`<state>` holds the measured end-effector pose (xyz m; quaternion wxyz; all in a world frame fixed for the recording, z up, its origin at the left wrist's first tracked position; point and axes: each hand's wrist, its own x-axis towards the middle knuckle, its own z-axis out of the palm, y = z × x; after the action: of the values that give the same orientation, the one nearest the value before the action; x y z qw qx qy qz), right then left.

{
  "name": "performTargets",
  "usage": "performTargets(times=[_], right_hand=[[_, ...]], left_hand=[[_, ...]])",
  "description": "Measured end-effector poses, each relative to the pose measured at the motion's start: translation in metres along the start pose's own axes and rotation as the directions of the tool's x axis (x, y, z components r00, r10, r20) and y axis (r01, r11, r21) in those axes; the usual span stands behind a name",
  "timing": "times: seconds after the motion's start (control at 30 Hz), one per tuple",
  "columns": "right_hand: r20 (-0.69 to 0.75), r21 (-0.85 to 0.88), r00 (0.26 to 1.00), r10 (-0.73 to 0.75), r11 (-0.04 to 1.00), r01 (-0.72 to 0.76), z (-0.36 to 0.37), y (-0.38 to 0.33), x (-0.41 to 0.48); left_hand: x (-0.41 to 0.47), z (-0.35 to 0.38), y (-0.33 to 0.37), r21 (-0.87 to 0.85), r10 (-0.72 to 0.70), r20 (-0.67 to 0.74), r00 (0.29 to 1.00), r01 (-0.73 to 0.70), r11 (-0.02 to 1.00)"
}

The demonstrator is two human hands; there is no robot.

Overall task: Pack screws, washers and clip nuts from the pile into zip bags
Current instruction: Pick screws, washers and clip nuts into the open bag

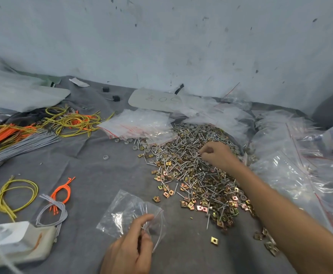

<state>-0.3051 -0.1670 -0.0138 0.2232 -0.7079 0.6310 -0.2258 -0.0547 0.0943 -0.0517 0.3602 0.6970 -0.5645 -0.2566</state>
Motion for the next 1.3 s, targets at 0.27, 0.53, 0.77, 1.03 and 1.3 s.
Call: performTargets(times=[0.27,0.53,0.77,1.03,1.3], right_hand=[[0.189,0.502,0.978,0.094,0.846,-0.178,0.007,-0.003,-0.073],[0.259,0.057,0.946,-0.198,0.980,0.189,0.038,-0.019,-0.151],[0.249,0.239,0.954,-0.169,0.965,0.108,0.040,-0.017,-0.159],[0.210,0.272,0.971,-0.115,0.961,0.055,0.041,-0.013,-0.159],[0.173,0.333,0.976,-0.135,0.940,0.071,0.044,-0.027,-0.179]], left_hand=[[0.001,0.001,-0.007,-0.003,0.051,0.004,0.999,-0.051,0.999],[0.002,0.000,-0.014,-0.034,0.088,0.028,0.996,-0.087,0.996],[0.003,0.002,-0.018,-0.019,0.121,0.005,0.993,-0.121,0.992],[0.005,0.005,-0.022,-0.025,0.165,-0.003,0.986,-0.165,0.986],[0.006,0.009,-0.025,-0.030,0.180,-0.023,0.983,-0.180,0.983]])
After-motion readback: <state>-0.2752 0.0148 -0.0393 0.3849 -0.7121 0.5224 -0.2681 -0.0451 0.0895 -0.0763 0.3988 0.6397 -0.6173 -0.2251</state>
